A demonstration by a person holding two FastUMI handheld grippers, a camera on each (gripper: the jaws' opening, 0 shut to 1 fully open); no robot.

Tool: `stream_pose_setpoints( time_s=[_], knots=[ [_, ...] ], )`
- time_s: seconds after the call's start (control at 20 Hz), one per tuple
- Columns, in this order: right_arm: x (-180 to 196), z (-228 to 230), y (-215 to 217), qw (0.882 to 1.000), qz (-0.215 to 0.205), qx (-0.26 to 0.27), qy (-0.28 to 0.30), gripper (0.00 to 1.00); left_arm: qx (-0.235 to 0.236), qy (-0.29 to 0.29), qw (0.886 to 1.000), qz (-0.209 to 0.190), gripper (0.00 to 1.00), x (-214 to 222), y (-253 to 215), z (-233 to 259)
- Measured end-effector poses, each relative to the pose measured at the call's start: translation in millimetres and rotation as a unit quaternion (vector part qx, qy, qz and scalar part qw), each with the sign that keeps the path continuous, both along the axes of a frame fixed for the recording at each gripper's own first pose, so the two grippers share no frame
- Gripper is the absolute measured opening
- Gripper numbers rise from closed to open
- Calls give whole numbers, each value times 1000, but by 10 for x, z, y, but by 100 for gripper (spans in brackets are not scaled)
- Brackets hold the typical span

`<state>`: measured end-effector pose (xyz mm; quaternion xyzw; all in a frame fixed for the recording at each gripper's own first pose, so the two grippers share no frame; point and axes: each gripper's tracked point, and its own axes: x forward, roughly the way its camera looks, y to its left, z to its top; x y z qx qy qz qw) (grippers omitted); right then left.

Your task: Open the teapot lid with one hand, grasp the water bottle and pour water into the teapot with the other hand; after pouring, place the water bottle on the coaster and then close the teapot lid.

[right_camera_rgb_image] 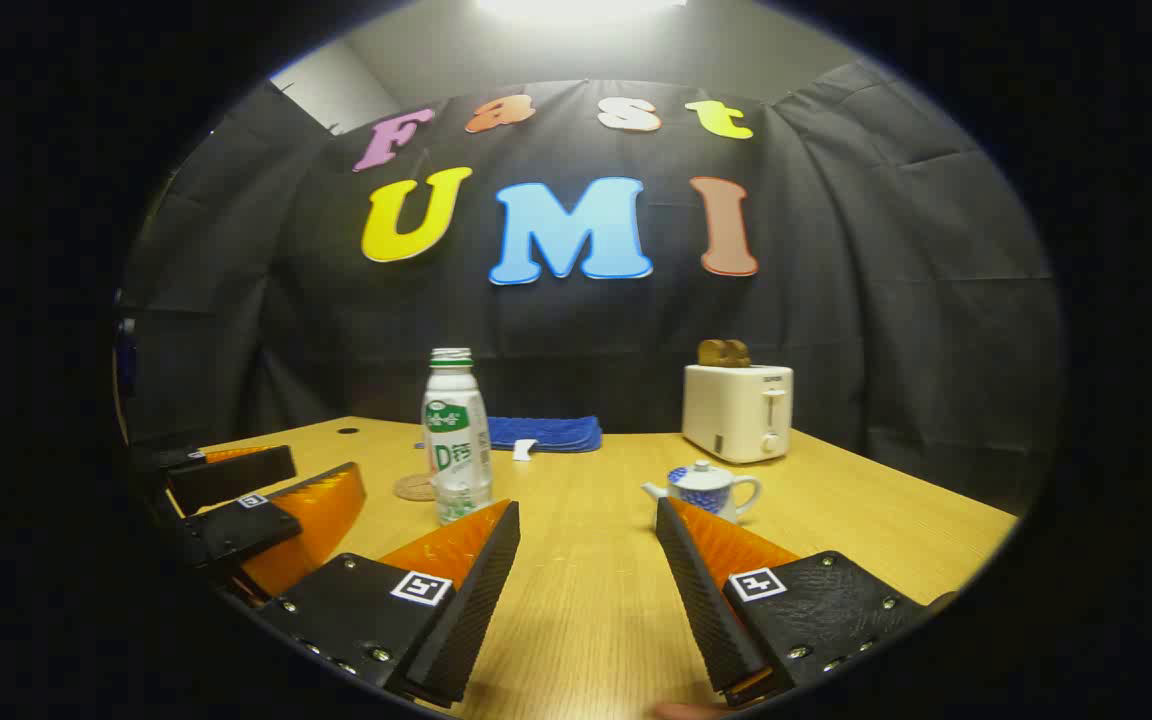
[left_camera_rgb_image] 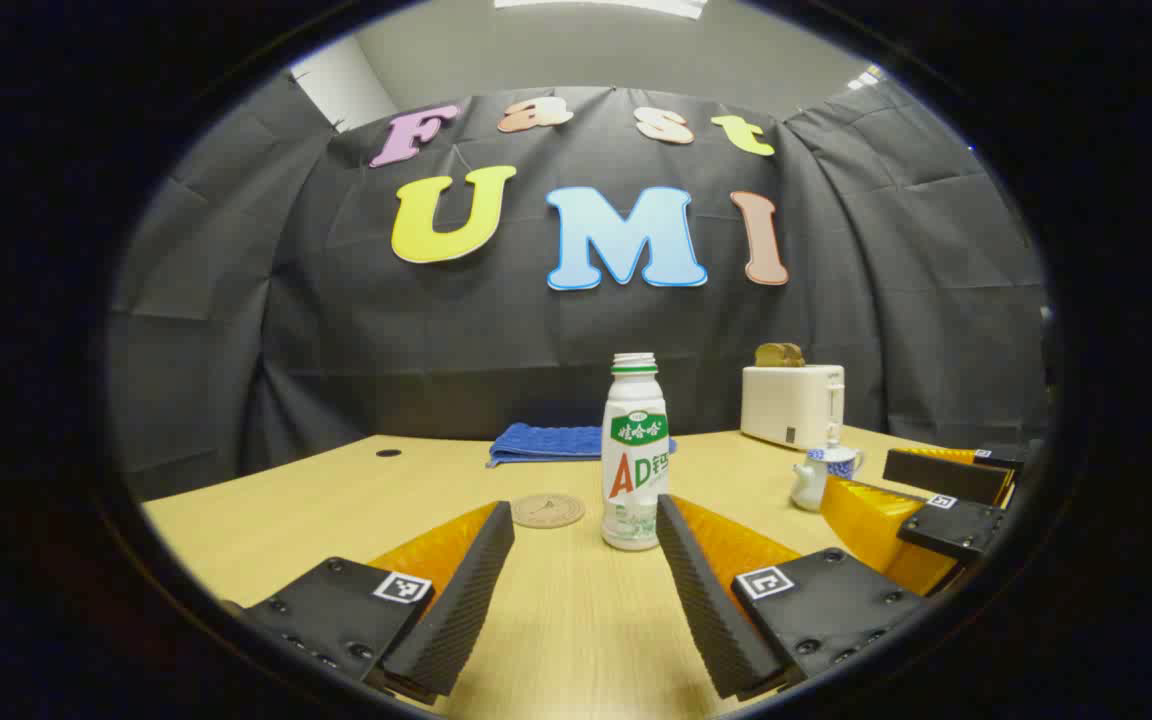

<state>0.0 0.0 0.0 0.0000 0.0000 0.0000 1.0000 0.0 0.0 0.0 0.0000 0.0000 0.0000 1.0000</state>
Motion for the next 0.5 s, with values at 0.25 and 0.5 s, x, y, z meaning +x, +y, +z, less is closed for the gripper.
stream_pose_setpoints(
  time_s=[0.25,0.5],
  knots=[
    [-65,11,-326,991,-130,7,-2,86,-1,-3,1000,-30,98,36,-83,30],
    [-38,22,-78,999,23,48,-1,86,-1,0,1000,-16,100,123,-53,34]
  ],
)
